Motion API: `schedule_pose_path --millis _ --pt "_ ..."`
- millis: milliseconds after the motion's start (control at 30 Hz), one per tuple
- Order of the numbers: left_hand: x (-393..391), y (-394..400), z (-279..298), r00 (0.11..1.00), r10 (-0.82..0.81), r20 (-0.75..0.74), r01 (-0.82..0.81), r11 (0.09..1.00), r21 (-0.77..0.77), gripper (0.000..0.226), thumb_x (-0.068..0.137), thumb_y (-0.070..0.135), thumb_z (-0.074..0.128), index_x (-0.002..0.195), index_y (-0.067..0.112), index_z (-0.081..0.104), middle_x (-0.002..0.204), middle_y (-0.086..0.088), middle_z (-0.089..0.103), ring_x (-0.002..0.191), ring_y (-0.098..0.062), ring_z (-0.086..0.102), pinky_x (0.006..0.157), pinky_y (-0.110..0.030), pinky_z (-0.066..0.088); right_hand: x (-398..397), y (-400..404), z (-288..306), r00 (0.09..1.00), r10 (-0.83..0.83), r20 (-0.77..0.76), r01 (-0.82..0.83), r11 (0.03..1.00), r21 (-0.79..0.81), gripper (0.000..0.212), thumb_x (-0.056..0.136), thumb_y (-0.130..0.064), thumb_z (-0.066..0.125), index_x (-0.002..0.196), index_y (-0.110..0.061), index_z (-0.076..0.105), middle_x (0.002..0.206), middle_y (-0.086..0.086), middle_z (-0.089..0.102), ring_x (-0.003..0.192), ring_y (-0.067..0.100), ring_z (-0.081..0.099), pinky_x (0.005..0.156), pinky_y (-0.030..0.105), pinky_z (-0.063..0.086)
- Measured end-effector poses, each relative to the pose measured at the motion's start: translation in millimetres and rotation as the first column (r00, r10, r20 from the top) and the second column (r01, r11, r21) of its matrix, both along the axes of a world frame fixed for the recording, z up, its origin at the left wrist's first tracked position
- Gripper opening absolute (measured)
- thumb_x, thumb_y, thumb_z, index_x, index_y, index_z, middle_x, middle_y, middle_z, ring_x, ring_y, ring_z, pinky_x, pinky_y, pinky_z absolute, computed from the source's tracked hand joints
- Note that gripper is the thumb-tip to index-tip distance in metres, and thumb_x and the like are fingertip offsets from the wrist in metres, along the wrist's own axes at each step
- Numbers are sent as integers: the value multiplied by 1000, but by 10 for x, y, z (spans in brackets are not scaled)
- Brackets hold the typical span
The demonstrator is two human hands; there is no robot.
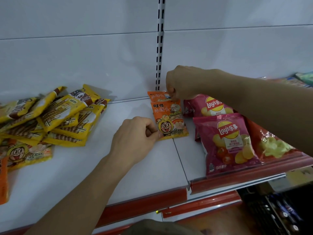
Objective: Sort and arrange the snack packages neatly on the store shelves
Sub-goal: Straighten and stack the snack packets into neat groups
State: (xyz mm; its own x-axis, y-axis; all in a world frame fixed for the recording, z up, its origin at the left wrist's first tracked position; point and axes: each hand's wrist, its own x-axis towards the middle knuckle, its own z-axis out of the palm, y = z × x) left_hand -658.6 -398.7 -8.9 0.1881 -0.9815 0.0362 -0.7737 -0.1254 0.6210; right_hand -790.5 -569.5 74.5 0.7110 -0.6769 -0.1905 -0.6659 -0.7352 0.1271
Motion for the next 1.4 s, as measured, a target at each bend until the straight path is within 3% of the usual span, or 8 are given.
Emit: schedule_pose_path --millis 267,433,567,667,900,1067,1233,1400 --pt "15 -1 -15 996 -53 76 58 997 -60 20 86 45 75 76 33 62 71 16 60 66 -5 58 55 -23 39 -7 20 17 999 -50 21 50 999 -3 12 91 -23 74 101 -17 76 88 -2 67 86 21 63 61 25 43" --pt "62 23 22 994 -90 55 94 992 -78 20 87 52 71 80 35 63 69 17 60 66 -5 59 57 -24 42 -27 43 67 994 -67 80 65 998 24 15 90 -26 74 104 -20 76 95 -7 68 89 18 60 72 27 43" --pt "240 207 199 981 -112 157 127 988 -89 24 90 59 63 90 35 65 75 17 64 68 0 58 58 -23 44 36 276 223 971 -46 235 45 999 9 15 93 -28 68 104 -20 74 81 -18 48 81 11 53 76 29 44" --pt "526 488 354 973 -58 222 97 981 -168 19 92 53 62 91 35 67 74 18 63 65 1 57 57 -25 47 269 647 294 927 -3 374 -15 999 45 13 93 -32 67 103 -25 73 83 -18 56 73 -1 55 74 26 46" --pt "1383 1339 506 985 116 130 -69 944 -322 14 90 43 64 83 34 71 67 18 63 69 -4 62 52 -21 46 1016 1581 34 771 -15 636 -124 977 174 6 91 -33 67 95 -31 72 77 -16 63 67 -2 54 64 12 39" --pt "1952 1876 434 955 248 164 -178 919 -352 13 95 38 62 86 32 69 65 16 61 64 -8 61 52 -22 43 1632 2104 -344 686 -23 728 -167 968 187 6 91 -27 66 90 -26 72 72 -12 64 66 7 55 66 34 50" --pt "2297 2219 350 939 302 167 -220 897 -384 16 100 39 59 93 30 69 79 17 63 72 -3 58 59 -20 43 2044 2447 -526 713 -76 697 -193 934 299 22 98 -42 60 104 -26 74 84 -12 69 72 3 61 62 23 48" --pt "2508 2397 191 922 301 242 -234 934 -272 19 92 31 70 110 26 68 101 13 57 87 -6 57 76 -26 48 2291 2710 -736 737 -131 663 -89 953 288 38 97 -51 57 85 -18 71 75 -4 69 70 16 63 64 41 55"
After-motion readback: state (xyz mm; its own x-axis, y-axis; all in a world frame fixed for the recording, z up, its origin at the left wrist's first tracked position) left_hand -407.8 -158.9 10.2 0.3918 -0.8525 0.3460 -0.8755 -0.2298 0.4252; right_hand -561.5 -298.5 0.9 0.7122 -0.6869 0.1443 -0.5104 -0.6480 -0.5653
